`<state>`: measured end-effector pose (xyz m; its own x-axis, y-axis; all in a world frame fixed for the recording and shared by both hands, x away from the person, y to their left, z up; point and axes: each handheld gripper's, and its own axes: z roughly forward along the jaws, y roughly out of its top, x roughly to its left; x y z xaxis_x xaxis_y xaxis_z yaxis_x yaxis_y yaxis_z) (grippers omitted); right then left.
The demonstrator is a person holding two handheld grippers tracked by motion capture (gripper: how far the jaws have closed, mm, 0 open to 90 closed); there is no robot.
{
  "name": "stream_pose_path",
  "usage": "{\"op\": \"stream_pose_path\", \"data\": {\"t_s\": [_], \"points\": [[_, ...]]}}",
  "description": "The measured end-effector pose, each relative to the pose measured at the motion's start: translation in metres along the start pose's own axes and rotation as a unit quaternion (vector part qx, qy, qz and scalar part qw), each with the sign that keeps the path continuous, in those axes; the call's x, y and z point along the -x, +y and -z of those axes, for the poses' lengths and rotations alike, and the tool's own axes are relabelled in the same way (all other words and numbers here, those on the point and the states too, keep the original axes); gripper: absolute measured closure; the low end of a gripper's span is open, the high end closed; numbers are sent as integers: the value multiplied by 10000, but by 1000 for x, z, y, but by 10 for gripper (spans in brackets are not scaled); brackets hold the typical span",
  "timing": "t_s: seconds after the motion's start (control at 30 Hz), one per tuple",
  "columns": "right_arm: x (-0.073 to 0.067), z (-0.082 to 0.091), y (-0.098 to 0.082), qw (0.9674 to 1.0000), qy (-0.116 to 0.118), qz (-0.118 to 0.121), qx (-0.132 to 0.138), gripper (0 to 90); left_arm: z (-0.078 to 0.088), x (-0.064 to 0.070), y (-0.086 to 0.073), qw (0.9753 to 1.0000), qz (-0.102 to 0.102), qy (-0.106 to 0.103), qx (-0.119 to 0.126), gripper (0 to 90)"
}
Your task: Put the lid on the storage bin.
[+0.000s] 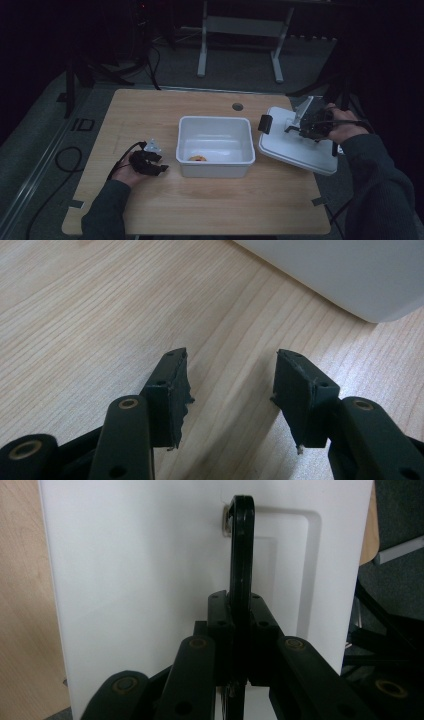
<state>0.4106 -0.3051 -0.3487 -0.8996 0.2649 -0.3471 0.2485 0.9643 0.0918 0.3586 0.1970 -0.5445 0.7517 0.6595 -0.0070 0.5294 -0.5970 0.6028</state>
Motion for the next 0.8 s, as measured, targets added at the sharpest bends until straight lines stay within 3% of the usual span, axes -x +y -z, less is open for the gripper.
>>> {"op": "stream_pose_path", "data": {"t_s": [0.53, 0.8], "points": [[2, 13, 11, 9999, -52, 53, 100, 841, 0, 0, 0, 10000, -9, -9, -13, 481], [1, 18, 22, 9997, -59, 190, 123, 841, 0, 0, 0, 10000, -3, -7, 2, 480]]}}
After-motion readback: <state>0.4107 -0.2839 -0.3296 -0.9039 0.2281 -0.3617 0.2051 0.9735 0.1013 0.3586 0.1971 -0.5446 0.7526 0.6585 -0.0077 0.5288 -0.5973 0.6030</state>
